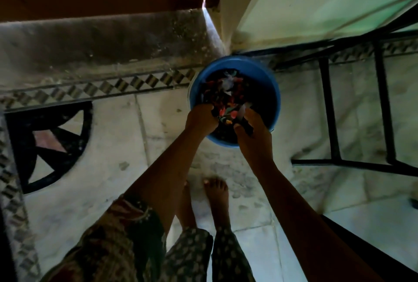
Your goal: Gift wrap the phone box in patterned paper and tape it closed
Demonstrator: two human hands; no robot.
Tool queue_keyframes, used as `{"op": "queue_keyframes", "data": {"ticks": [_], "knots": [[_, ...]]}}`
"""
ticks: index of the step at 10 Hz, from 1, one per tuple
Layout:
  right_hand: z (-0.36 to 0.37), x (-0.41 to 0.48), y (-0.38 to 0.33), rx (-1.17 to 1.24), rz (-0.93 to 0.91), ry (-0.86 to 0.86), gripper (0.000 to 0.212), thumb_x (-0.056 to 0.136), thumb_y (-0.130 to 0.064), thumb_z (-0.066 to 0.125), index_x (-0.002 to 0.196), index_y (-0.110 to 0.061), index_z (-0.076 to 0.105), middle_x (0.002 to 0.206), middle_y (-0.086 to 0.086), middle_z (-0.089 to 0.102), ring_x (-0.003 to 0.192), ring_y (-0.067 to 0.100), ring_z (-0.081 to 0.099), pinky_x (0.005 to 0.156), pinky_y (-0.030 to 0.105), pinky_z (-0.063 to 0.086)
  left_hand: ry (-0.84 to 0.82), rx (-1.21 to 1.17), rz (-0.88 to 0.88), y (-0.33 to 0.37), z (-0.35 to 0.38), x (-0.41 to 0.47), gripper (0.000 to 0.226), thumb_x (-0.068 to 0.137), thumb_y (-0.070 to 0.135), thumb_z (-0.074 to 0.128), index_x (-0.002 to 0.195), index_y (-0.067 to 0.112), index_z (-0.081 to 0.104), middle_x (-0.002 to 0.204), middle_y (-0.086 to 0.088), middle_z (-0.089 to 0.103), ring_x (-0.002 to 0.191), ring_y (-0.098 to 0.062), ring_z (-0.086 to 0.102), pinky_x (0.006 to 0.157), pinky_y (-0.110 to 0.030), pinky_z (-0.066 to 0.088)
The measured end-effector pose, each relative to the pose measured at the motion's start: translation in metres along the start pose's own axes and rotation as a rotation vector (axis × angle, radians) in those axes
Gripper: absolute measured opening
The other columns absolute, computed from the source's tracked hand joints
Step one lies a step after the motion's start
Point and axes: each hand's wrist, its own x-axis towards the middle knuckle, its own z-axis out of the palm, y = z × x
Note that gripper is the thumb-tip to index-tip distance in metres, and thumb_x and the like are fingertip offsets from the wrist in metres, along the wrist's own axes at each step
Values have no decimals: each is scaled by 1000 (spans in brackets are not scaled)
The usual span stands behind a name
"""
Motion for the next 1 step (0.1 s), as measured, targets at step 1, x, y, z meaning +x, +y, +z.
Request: {"op": "queue_keyframes", "data": {"ticks": [1], "knots": [[-11,-13,-16,14,-5,15,49,89,-15,56,137,-13,44,135,8,52,124,23,48,98,35,41,70,-222,-32,0,-17,-30,42,92,22,54,131,9,52,133,-15,52,122,-31,48,100,-36,38]]}}
